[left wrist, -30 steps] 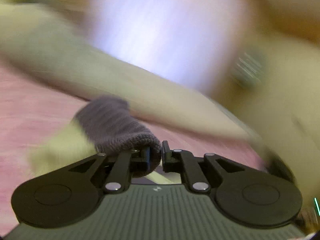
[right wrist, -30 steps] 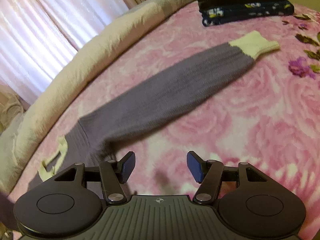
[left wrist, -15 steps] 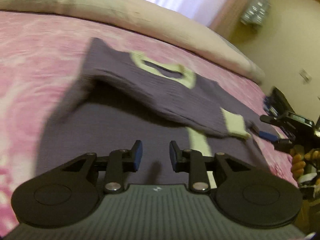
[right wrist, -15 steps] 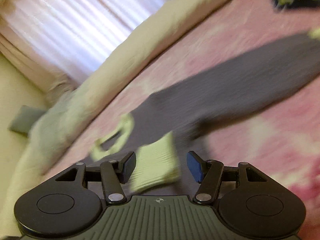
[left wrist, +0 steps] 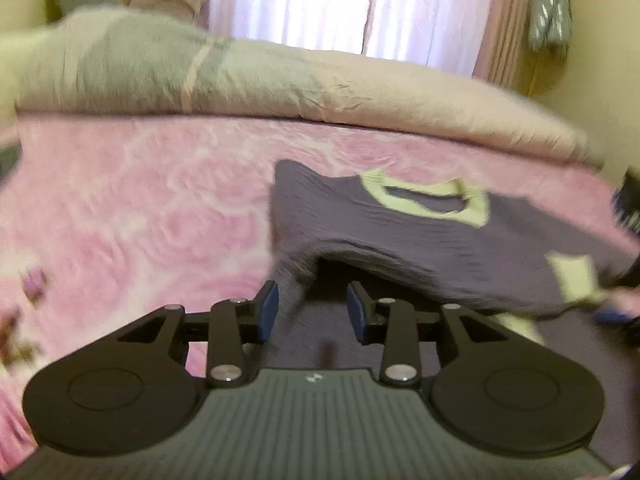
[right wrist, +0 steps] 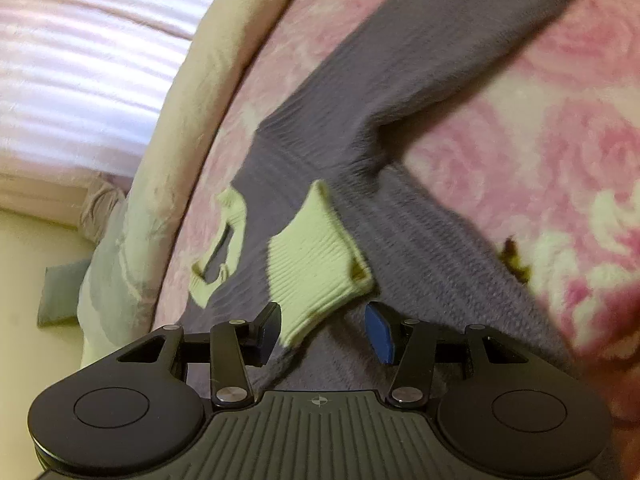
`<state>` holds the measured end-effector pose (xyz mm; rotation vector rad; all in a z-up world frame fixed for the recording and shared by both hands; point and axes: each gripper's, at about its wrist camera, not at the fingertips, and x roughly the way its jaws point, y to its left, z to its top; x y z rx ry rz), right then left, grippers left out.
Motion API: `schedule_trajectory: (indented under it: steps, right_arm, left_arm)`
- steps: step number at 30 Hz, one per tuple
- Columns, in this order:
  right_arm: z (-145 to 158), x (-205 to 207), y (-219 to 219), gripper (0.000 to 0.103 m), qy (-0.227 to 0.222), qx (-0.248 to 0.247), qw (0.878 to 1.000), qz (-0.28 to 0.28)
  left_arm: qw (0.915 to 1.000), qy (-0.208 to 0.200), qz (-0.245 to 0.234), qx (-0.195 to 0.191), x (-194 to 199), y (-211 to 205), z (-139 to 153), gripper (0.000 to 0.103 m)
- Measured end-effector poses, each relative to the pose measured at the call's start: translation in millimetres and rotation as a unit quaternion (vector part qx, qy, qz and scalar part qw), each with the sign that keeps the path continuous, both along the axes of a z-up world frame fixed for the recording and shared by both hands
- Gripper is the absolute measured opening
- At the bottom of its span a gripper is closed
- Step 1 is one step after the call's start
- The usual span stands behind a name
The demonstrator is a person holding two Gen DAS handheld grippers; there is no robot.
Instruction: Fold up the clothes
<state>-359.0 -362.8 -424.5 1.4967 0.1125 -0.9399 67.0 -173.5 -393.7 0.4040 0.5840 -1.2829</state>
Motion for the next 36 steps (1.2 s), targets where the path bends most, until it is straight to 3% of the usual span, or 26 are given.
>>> schedule_trajectory:
  steps: [4,5,6,7,9,11,12,13,15,17,19,22,24,26,27,28,30,34,36]
  right_arm:
    - [-3.6,3.7,-16.8,0.051,-0.005,-0.013,1.0,-0.004]
    - [-1.3,9.5,-22.3,0.042,0.008,-0.024,1.0,0.004]
    - [1.9,15.4,-27.3,0.009,0.023,-0.04,0.999,0.014]
    - [6.9,21.5,-31.6,0.01,0.042,-0.064,0.997,0.027]
    - [22.5,32.2,-35.1,0.01,0.062,-0.137,0.987,0.05]
    - [45.4,38.5,-27.4,0.01,0.071,-0.242,0.966,0.064]
    - [49.7,40.3,-25.6,0.01,0.08,-0.269,0.957,0.067]
    - [41.2,40.7,-30.2,0.01,0.097,-0.249,0.961,0.067]
    - [24.0,41.6,-39.4,0.01,0.133,-0.206,0.967,0.066]
    - [6.8,40.7,-47.8,0.01,0.156,-0.17,0.971,0.064]
    - [-6.9,33.7,-51.9,0.01,0.137,-0.167,0.975,0.06]
    - [7.5,36.0,-42.6,0.01,0.147,-0.209,0.965,0.062]
    - [12.8,42.3,-38.5,0.01,0.178,-0.226,0.955,0.074]
    - [4.4,45.8,-40.9,0.01,0.207,-0.198,0.954,0.088]
    - [3.6,44.4,-41.1,0.01,0.199,-0.201,0.955,0.09]
    - [4.5,43.0,-41.1,0.012,0.194,-0.202,0.956,0.092]
    - [15.2,37.2,-35.9,0.031,0.204,-0.205,0.953,0.09]
    - [42.6,32.5,-18.0,0.037,0.245,-0.246,0.936,0.062]
    - [48.1,38.4,-14.3,0.037,0.232,-0.268,0.932,0.08]
  left_arm:
    - [0.9981,-0.053,-0.019,0.025,-2.1,-28.7,-16.0,0.036]
    - [0.9979,-0.058,-0.014,0.025,0.2,-35.6,-19.3,0.024]
    - [0.9982,-0.054,-0.007,0.023,4.8,-41.1,-21.7,0.018]
    - [0.999,-0.042,0.003,0.018,10.8,-42.9,-21.8,0.018]
    - [0.9992,-0.013,0.024,-0.029,19.9,-32.0,-15.8,0.016]
    - [0.9957,-0.023,0.033,-0.083,15.2,-14.4,-12.3,0.016]
    - [0.9942,-0.036,0.036,-0.095,11.3,-7.9,-13.5,0.016]
    - [0.9949,-0.041,0.035,-0.086,9.2,-7.5,-17.5,0.016]
    - [0.9996,-0.019,0.016,-0.009,10.1,-23.4,-36.0,0.018]
    - [0.9997,-0.016,0.013,0.016,9.4,-32.2,-44.7,0.02]
    - [0.9994,-0.028,0.014,0.013,6.7,-33.7,-41.0,0.02]
    - [0.9994,-0.025,0.02,-0.011,6.8,-27.2,-40.7,0.02]
    - [0.9995,-0.026,0.016,0.004,6.3,-27.9,-44.8,0.022]
    - [0.9992,-0.028,0.017,0.022,6.0,-31.6,-42.2,0.024]
    - [0.9991,-0.028,0.018,0.028,6.4,-32.3,-37.6,0.025]
    - [0.9992,-0.023,0.019,0.026,7.2,-29.1,-32.4,0.026]
    - [0.9995,-0.007,0.024,0.018,9.6,-19.8,-22.8,0.027]
    - [0.999,0.017,0.033,-0.028,11.4,4.4,2.5,0.025]
    - [0.9979,0.028,0.026,-0.052,9.6,5.9,11.7,0.024]
